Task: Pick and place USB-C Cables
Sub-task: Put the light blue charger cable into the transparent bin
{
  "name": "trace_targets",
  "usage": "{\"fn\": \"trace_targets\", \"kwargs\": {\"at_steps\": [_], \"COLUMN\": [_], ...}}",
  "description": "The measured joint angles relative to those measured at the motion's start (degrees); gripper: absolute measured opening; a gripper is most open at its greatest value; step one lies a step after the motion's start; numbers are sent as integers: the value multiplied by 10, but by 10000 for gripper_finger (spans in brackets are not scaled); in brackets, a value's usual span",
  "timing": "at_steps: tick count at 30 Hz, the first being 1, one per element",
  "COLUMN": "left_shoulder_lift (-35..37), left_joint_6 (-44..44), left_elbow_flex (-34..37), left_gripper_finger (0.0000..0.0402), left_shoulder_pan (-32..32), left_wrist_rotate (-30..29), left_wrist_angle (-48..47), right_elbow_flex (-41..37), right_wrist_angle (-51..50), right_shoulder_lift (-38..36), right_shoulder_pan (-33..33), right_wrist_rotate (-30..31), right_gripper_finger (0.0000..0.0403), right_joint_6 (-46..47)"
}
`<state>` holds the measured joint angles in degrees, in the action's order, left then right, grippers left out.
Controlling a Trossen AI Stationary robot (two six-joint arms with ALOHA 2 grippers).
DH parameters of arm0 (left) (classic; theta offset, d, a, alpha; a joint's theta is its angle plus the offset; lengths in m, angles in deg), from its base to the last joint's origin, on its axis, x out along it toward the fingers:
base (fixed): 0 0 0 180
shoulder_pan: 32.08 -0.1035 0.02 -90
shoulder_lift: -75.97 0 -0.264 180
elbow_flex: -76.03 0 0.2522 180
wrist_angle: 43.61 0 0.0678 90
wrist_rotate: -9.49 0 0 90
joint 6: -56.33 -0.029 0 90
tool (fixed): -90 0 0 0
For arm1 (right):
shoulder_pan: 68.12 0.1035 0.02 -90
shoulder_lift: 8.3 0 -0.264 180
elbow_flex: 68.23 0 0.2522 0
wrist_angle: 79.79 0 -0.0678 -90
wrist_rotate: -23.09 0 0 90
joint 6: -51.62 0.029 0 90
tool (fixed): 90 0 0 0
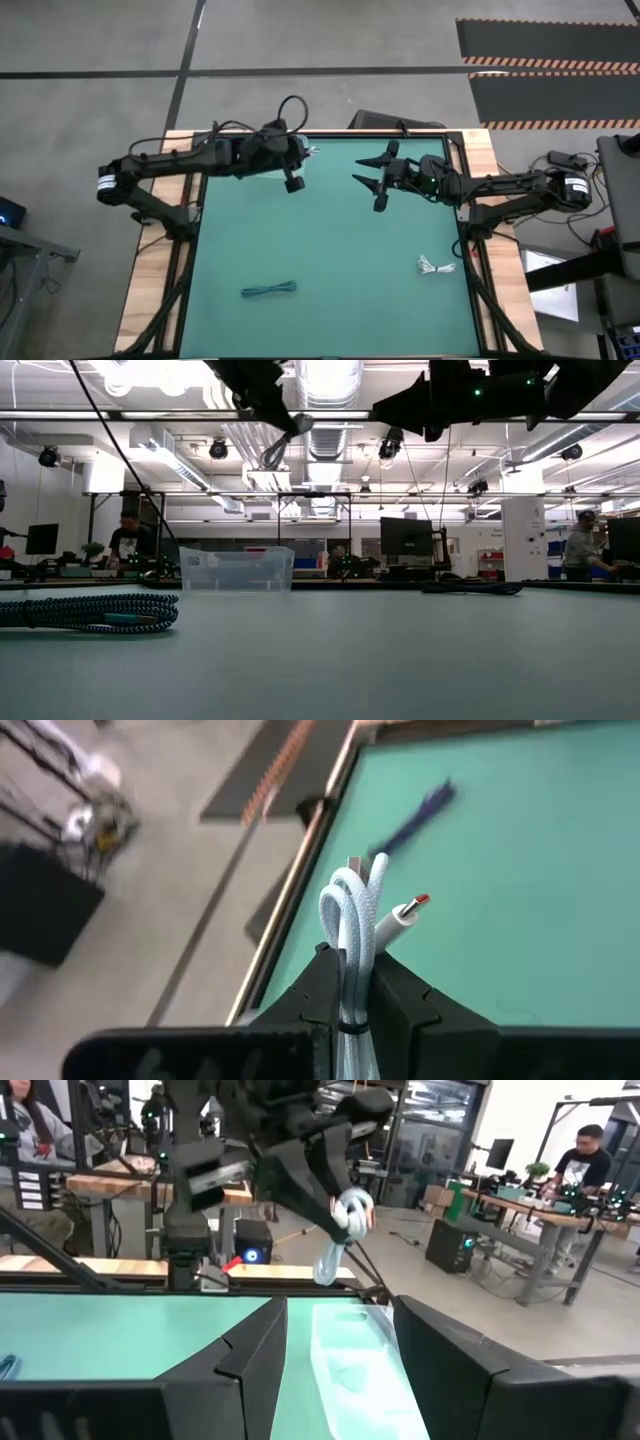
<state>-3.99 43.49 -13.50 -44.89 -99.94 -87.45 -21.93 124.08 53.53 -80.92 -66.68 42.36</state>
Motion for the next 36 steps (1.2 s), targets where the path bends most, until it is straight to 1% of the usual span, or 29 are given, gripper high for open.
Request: {"fn": "trace_targets", "kwargs": {"at_steps": [3, 10, 15, 18, 20, 27, 28, 32, 36], "left_shoulder_lift": [-24, -90, -140, -170, -187, -227, -232, -247, -259], "left_joint_6": [-4, -62, -121, -136, -152, -261, -270, -295, -299], "left_elbow_flex": [-41, -127, -170, -188, -193, -193, -193, -193, -189], "left_gripper_finger": [14, 14, 14, 14, 14, 14, 14, 14, 14], "left_shoulder_pan": [-17, -50, -75, -94, -106, -149, -157, -184, -204], "left_wrist_rotate": [0, 0, 0, 1, 1, 5, 10, 64, 73], "left_wrist_angle": [-77, -232, -316, -350, -364, -378, -378, -375, -352], "right_elbow_flex": [0, 0, 0, 0, 0, 0, 0, 0, 0], "right_wrist_angle": [0, -10, -12, -17, -17, -18, -19, -20, -22], "right_shoulder_lift": [0, -3, -2, -3, -3, -3, -3, -3, -3], "right_shoulder_pan": [0, 0, -3, -3, -3, -3, -3, -3, -3], "right_wrist_rotate": [0, 14, 15, 14, 14, 14, 14, 14, 14], "right_gripper_finger": [178, 178, 178, 178, 178, 178, 178, 178, 178], "right_joint_6": [0, -6, -5, -6, -6, -7, -8, -8, -9]}}
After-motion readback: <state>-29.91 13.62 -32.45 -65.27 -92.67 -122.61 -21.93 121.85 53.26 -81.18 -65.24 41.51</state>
